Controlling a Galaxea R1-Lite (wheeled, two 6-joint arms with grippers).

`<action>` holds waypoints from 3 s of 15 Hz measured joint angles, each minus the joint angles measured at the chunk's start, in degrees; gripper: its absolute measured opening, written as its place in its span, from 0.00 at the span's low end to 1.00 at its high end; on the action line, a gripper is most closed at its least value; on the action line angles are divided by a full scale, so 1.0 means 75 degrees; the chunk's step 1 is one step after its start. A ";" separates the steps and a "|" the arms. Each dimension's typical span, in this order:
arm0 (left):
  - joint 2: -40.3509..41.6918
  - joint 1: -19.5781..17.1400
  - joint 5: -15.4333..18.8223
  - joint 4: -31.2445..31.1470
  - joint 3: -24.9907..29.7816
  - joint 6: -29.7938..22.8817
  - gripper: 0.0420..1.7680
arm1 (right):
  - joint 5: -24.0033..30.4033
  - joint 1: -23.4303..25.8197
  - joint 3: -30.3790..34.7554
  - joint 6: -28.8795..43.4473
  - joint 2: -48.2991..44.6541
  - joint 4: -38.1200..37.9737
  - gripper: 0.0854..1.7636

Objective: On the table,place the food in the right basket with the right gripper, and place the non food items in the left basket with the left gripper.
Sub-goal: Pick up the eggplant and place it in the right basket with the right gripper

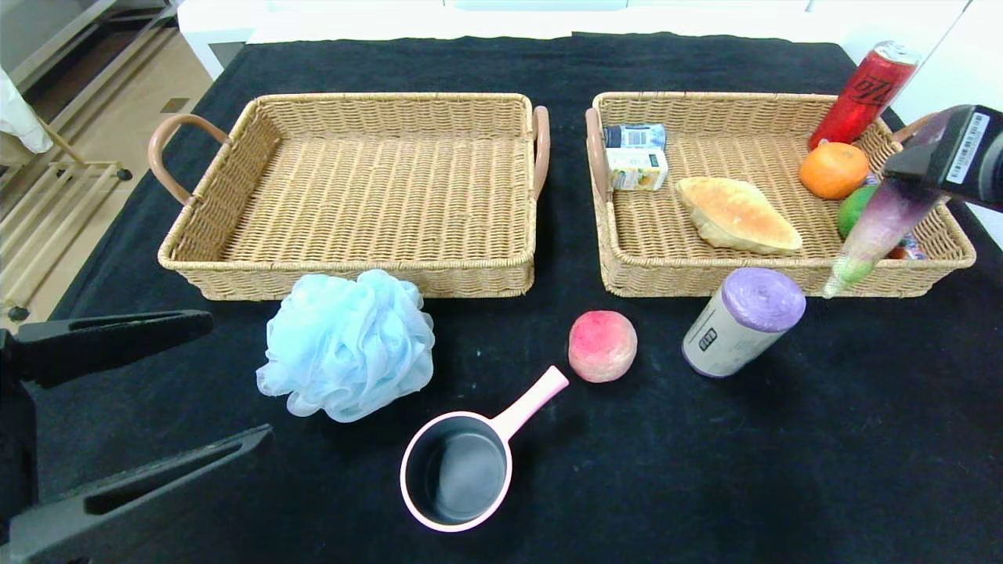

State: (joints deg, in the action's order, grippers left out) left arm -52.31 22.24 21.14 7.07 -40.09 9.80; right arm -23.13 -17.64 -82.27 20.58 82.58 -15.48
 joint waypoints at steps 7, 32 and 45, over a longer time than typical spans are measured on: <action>0.0000 0.0000 0.0000 -0.0003 -0.0008 -0.0003 0.97 | 0.0026 0.0213 0.0021 -0.0662 0.0644 0.2159 0.45; -0.0020 0.0000 0.0000 0.0000 0.0015 0.0011 0.97 | 0.0427 0.0445 0.0514 -0.0738 0.1627 0.3595 0.88; -0.0011 -0.0015 -0.0018 -0.0033 -0.0015 0.0011 0.97 | 0.2662 0.0354 0.3660 -0.1885 -0.1286 0.3105 0.95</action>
State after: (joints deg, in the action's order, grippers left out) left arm -52.40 22.13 21.00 6.83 -40.20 9.89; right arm -3.16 -14.98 -54.82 6.44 72.94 7.80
